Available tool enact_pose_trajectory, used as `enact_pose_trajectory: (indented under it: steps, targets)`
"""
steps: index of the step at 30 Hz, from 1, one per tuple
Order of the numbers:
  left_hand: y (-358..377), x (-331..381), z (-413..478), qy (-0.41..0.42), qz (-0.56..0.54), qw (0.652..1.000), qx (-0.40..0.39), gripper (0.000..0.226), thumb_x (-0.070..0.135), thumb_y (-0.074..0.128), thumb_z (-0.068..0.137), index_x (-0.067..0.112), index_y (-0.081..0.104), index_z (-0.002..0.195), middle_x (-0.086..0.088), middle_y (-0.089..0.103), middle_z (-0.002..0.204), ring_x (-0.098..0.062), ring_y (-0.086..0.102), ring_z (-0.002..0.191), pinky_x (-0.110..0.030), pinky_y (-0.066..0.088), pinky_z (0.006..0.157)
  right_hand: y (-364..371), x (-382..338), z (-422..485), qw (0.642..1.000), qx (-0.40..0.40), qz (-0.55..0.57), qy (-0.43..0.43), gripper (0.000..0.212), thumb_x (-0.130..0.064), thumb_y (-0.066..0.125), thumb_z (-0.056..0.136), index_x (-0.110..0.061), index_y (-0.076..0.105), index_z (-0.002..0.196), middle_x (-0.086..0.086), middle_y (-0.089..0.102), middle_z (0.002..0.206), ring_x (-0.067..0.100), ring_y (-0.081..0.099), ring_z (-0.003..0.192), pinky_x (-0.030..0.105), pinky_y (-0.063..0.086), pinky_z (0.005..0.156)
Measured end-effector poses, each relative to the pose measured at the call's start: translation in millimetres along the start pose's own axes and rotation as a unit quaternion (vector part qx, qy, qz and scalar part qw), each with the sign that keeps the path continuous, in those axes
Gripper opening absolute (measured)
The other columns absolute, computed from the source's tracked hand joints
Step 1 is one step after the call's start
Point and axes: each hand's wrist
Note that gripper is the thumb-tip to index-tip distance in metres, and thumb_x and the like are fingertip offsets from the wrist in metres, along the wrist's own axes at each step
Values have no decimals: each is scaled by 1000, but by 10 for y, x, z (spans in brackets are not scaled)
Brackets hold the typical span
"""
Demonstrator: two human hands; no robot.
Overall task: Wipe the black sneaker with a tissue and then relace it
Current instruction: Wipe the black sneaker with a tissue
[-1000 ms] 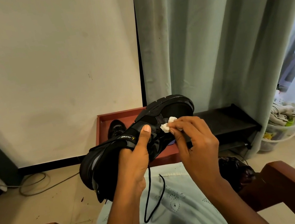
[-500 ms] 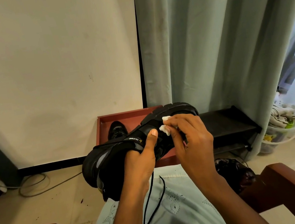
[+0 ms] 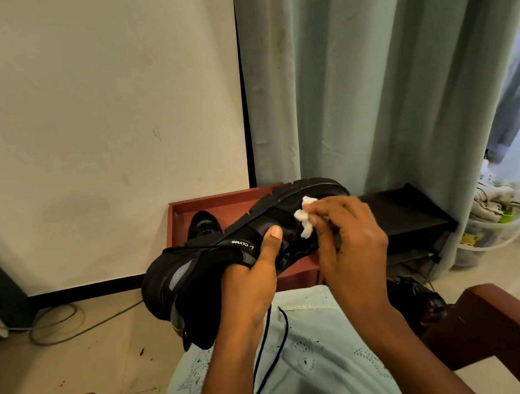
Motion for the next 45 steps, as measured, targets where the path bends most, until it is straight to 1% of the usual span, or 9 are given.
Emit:
enact_pose_trajectory:
  steps: [5,10,14,21,26,30,35,39,45]
  targets:
    - [0,-5,-12,35,59,998,3,11,41,64,91,45,59,100,18,61,107,-6,53,111,-23,39,96,51,-52,-36,998,-28,-10,-50,18,3,71,87,-8,75,100,2,69,100,15,61,96,9,40,90]
    - [-25,-12,-3,62,90,994,18,48,44,64,89,25,58,133,5,57,135,-13,47,130,-33,35,114,-2,182,192,999,25,-30,3,19,-1,69,90,-9,73,108,4,68,102,15,61,92,23,51,82]
    - [-20,-27,-3,77,99,992,18,48,43,64,89,24,58,133,5,56,136,-12,45,131,-28,32,113,11,152,204,999,40,-10,35,19,-9,67,94,-8,73,111,4,64,102,12,60,89,20,51,81]
    - [-4,-40,-16,142,186,972,19,42,39,61,92,22,60,130,18,49,110,5,39,111,14,18,74,146,-177,12,999,5,15,-49,24,-21,55,97,-10,75,105,2,67,100,17,57,94,25,48,85]
    - [-40,-68,10,149,165,975,16,40,34,65,90,20,63,127,37,39,100,10,35,109,14,18,76,62,192,208,992,40,-120,15,12,-21,66,94,-21,75,101,-3,67,100,20,48,96,32,34,79]
    - [-29,-82,10,150,163,975,11,36,34,66,89,22,64,123,36,43,102,12,35,109,14,18,78,13,348,268,986,58,-121,95,12,-22,66,93,-21,75,101,0,61,99,20,45,96,42,43,80]
    - [-11,-90,-21,163,196,967,-4,39,37,64,89,25,61,127,23,45,110,7,33,115,15,13,79,65,38,219,998,21,-21,48,11,-12,65,94,-17,75,97,-9,59,94,12,52,87,10,40,78]
    - [-19,-109,-17,173,220,960,9,46,39,64,88,22,60,131,13,51,123,-5,38,131,15,11,82,133,-116,163,999,-28,-18,-4,16,-15,59,96,-17,74,99,-6,66,98,14,54,90,23,42,79]
    - [-34,-118,3,165,185,969,3,38,36,67,87,22,65,122,18,50,113,6,35,115,15,16,82,2,188,254,997,21,-80,4,12,-19,62,94,-20,74,98,-6,67,95,12,48,91,26,40,78]
Point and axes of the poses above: each hand's wrist, its own z-axis towards the middle knuckle, its own y-axis out of the palm, x = y × z
